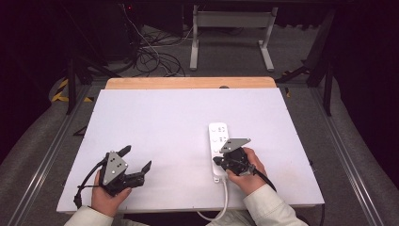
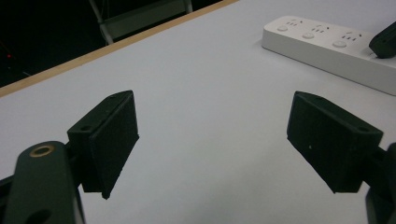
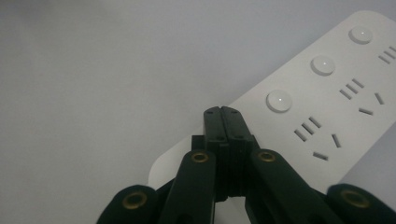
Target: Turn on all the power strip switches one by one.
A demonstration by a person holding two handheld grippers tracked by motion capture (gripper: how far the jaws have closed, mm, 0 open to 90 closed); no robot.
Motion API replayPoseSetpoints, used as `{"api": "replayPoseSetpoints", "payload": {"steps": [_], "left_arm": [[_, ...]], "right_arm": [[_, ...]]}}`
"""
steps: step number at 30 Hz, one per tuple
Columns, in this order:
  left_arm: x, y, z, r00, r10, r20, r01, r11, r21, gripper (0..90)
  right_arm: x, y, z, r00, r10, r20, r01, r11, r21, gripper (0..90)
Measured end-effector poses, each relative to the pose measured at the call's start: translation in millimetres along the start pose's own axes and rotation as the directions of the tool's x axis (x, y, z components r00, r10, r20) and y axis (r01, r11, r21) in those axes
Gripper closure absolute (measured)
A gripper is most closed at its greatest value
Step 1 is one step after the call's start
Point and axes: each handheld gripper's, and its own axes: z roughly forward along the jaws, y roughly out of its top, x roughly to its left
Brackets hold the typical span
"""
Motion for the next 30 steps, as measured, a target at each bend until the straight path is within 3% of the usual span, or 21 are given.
{"api": "replayPoseSetpoints", "payload": {"steps": [8,13,15,17,19,21,25,30], "left_arm": [[-0.9,0.0,-0.2,1.0000,-0.008,-0.004,0.008,1.0000,-0.002,16.9],[-1.4,0.5,-0.8,1.0000,-0.005,-0.005,0.005,1.0000,-0.002,16.9],[-1.4,0.6,-1.1,0.9999,-0.012,-0.005,0.011,0.9999,-0.003,16.9],[-0.8,1.0,-1.3,0.9999,-0.013,-0.003,0.013,0.9999,-0.006,16.9],[-0.6,1.0,-1.3,0.9999,-0.013,-0.002,0.013,0.9999,-0.007,16.9],[0.2,1.0,-1.2,0.9999,-0.009,-0.005,0.009,0.9999,-0.005,16.9],[-0.5,1.1,-1.7,0.9999,-0.014,-0.003,0.014,0.9999,-0.009,16.9],[-0.5,1.1,-1.8,0.9999,-0.014,-0.005,0.014,0.9999,-0.009,16.9]], "right_arm": [[-4.1,-1.2,0.5,0.9992,0.033,-0.021,-0.033,0.999,0.001,90.0],[-4.3,-3.4,0.3,0.9994,0.028,-0.019,-0.029,0.999,-0.016,90.0],[-6.2,-5.7,-0.2,0.9990,0.024,-0.037,-0.026,0.999,-0.039,90.0],[-6.1,-6.1,-4.7,0.9995,0.021,-0.021,-0.023,0.997,-0.072,90.0],[-4.6,-0.7,-16.0,0.9994,0.014,-0.033,-0.019,0.988,-0.153,90.0],[-1.8,6.2,-26.6,0.9996,-0.001,-0.028,-0.005,0.980,-0.197,90.0],[4.1,9.1,-30.1,0.9994,-0.028,-0.020,0.024,0.979,-0.202,90.0],[3.7,9.3,-32.4,0.9995,-0.029,-0.016,0.025,0.979,-0.205,90.0]]}}
